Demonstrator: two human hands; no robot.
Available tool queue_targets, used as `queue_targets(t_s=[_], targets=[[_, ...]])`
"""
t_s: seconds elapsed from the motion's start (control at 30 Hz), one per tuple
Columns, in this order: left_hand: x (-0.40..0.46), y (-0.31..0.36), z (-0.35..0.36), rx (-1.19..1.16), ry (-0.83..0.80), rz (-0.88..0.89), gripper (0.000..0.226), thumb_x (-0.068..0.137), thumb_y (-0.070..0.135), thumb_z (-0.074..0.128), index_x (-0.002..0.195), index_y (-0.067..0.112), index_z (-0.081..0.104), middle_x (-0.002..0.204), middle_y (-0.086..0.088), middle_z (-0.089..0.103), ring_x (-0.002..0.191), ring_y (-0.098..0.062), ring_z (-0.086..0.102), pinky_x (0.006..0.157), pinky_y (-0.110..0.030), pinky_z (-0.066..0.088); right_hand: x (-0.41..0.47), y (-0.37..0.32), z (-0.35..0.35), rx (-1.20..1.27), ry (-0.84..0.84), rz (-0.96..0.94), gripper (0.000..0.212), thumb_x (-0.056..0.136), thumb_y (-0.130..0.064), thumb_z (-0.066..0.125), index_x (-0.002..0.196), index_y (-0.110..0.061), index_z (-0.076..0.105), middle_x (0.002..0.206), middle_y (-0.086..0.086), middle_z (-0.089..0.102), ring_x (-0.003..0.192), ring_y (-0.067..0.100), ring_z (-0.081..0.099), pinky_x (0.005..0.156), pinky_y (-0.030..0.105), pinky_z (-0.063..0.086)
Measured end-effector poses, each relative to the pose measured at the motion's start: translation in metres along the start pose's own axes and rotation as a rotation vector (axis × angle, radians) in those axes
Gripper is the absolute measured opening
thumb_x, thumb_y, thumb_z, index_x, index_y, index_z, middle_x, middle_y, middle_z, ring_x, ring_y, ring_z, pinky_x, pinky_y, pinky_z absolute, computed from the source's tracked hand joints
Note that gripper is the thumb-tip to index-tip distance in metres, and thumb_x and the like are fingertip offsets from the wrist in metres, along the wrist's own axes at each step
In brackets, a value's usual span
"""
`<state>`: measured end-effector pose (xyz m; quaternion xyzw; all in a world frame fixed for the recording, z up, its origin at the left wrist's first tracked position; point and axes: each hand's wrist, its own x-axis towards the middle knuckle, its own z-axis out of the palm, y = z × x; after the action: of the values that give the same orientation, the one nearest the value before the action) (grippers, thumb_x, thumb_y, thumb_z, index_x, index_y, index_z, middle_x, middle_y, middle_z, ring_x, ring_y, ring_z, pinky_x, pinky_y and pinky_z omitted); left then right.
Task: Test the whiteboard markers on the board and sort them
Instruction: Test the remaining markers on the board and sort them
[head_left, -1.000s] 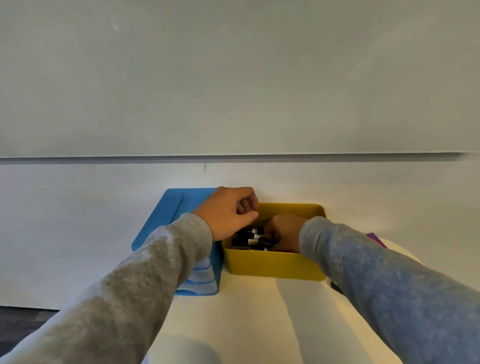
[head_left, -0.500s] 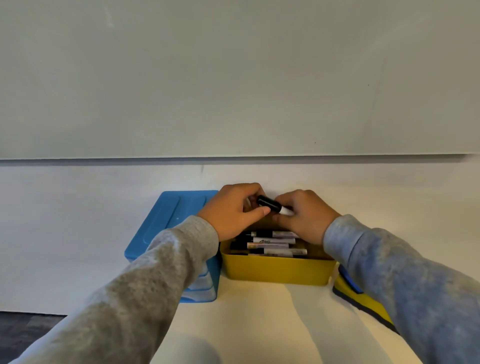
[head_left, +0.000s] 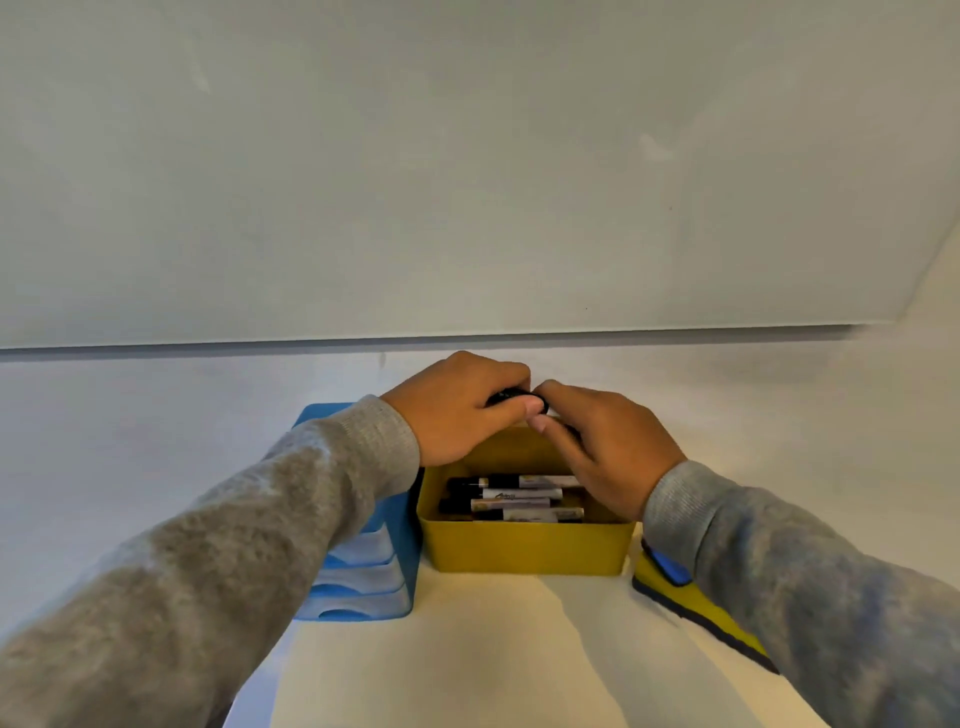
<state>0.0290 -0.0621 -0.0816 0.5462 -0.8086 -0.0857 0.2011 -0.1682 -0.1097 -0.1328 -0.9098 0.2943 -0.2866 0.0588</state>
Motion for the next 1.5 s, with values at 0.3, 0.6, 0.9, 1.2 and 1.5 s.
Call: queue_targets(t_s=[0.3,0.6,0.9,1.2,1.5], targets=[[0.003,0.027,-0.018,0.041,-0.059,0.048,0.025,0.102,0.041,0.049,0.086,0.025,0.06,0.067,0.007,0.055,0.059,-0.005,0.047,0.059,-0.024,0.039,-0.008,-0.002,-0.034,-0.17,0.01,-0.072,0.037,0.101,-0.054,0.025,0.119,-0.031,0.049,0.092,-0.01,0.063,0.073,0.015,0.056,0.065,0.037,0.053],[0.009,0.047,-0.046,0.226,-0.099,0.052,0.027,0.102,0.046,0.045,0.09,0.025,0.056,0.069,0.008,0.054,0.058,-0.009,0.047,0.057,-0.027,0.037,-0.014,0.01,-0.064,-0.265,0.128,-0.163,0.031,0.104,-0.05,0.022,0.117,-0.031,0.043,0.091,-0.009,0.059,0.064,0.017,0.054,0.055,0.038,0.052],[0.012,0.079,-0.053,0.383,-0.212,0.101,0.032,0.105,0.045,0.035,0.088,0.023,0.051,0.068,0.005,0.051,0.058,-0.009,0.043,0.056,-0.026,0.033,-0.019,0.023,-0.074,-0.419,0.251,-0.305,0.038,0.108,-0.044,0.014,0.104,-0.023,0.045,0.073,-0.004,0.058,0.045,0.017,0.045,0.035,0.029,0.044],[0.002,0.078,-0.059,0.105,-0.19,0.043,0.033,0.104,0.042,0.04,0.083,0.02,0.052,0.068,0.006,0.047,0.058,-0.007,0.04,0.061,-0.026,0.037,-0.002,0.028,-0.089,-0.472,0.229,-0.462,0.027,0.105,-0.038,0.025,0.107,-0.018,0.044,0.072,0.003,0.059,0.045,0.018,0.049,0.036,0.032,0.049],[-0.044,0.037,-0.095,-0.27,-0.125,-0.223,0.043,0.099,0.056,0.038,0.07,0.027,0.049,0.064,0.011,0.04,0.058,-0.003,0.036,0.062,-0.017,0.04,-0.036,0.078,-0.131,-0.545,0.135,-0.027,0.044,0.097,-0.054,0.01,0.109,-0.029,0.044,0.081,-0.007,0.055,0.055,0.012,0.048,0.05,0.023,0.037]])
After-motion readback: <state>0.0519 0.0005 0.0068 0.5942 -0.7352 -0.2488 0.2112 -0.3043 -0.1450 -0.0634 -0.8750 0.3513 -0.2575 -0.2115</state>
